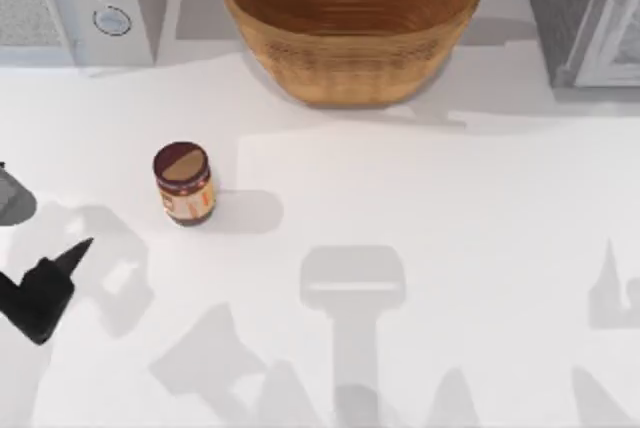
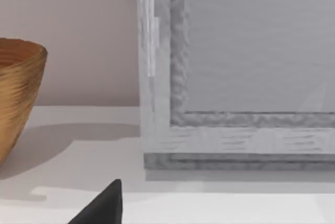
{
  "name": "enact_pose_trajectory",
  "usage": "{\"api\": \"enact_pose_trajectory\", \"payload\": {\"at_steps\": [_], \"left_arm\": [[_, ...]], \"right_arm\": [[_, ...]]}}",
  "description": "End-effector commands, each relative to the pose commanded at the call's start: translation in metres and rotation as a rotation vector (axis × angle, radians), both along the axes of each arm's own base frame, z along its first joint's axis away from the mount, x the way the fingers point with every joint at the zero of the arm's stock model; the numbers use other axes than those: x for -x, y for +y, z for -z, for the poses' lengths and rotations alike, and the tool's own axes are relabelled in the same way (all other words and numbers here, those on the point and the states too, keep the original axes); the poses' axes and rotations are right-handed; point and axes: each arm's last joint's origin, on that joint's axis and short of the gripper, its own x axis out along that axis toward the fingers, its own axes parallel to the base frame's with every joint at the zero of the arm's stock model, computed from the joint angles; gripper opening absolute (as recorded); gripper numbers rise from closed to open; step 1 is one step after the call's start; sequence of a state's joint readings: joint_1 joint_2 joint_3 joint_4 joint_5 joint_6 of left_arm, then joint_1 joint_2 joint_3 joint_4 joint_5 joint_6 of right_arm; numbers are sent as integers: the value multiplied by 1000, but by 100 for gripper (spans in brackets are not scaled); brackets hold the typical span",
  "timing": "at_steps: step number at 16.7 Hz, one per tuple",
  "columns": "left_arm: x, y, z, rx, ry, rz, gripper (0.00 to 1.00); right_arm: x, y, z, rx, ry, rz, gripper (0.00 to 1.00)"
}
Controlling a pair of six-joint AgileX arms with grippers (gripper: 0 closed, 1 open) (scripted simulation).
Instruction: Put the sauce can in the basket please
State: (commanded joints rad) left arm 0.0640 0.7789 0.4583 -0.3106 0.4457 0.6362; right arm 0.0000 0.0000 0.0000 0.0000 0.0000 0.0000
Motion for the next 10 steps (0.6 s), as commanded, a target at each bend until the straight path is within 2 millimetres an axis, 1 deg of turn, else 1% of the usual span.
{"api": "enact_pose_trajectory", "payload": {"at_steps": [3, 5, 7, 10], "left_arm": [[-42, 4, -1, -28, 121, 246, 100], [-73, 8, 6, -3, 175, 407, 100], [-104, 14, 21, 52, 202, 550, 100], [-145, 23, 54, 171, 197, 713, 100]], "right_arm": [[0, 0, 0, 0, 0, 0, 100], [0, 0, 0, 0, 0, 0, 100], [0, 0, 0, 0, 0, 0, 100], [0, 0, 0, 0, 0, 0, 100]]}}
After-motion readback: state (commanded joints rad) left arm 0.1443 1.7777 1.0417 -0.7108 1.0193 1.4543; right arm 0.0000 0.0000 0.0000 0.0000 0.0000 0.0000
